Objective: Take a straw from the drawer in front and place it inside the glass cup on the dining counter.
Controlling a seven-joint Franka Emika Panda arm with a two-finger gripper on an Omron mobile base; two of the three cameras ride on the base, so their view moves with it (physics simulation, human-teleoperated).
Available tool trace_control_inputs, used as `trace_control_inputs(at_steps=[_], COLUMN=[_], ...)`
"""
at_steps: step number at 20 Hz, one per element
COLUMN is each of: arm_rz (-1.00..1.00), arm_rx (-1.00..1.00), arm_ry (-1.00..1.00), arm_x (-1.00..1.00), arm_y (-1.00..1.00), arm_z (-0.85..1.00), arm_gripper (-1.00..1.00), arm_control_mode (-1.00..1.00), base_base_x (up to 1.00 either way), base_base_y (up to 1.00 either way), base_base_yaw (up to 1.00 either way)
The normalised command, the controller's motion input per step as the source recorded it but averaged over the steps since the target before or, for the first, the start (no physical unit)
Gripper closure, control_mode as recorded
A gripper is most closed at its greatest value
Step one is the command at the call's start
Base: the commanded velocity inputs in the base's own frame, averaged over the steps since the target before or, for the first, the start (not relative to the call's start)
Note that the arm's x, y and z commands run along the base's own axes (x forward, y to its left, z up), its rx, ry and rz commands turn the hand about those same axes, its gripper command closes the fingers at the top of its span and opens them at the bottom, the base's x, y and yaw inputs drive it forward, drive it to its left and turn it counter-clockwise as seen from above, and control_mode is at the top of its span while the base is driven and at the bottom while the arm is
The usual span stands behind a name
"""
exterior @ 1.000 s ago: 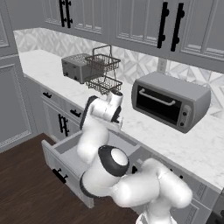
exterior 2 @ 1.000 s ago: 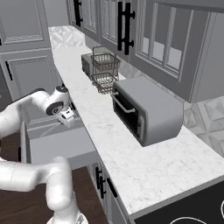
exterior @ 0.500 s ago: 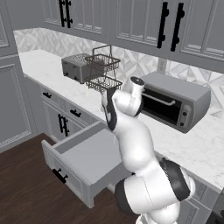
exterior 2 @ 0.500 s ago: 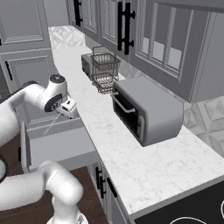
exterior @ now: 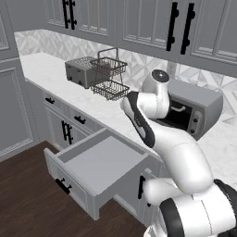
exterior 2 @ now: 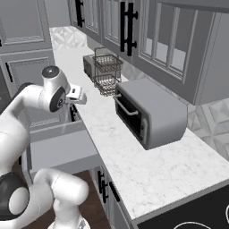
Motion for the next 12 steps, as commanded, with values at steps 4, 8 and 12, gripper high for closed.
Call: trace_control_inputs(at_steps=[4, 8, 12], arm_rz=[0.00, 0.00, 0.00], arm_rx=[-0.01, 0.00, 0.00], arm_ry=[0.00, 0.05, 0.07], arm_x=[-0.44, -0.42, -0.35], arm_y=[-0.39, -0.36, -0.22], arm_z=[0.46, 0.39, 0.11], arm_gripper=[1.00, 1.00, 1.00], arm_control_mode=[-1.00, -1.00, -1.00], base_base_x=[0.00, 0.00, 0.00], base_base_y=[0.00, 0.00, 0.00], base_base_yaw=[0.00, 0.00, 0.00])
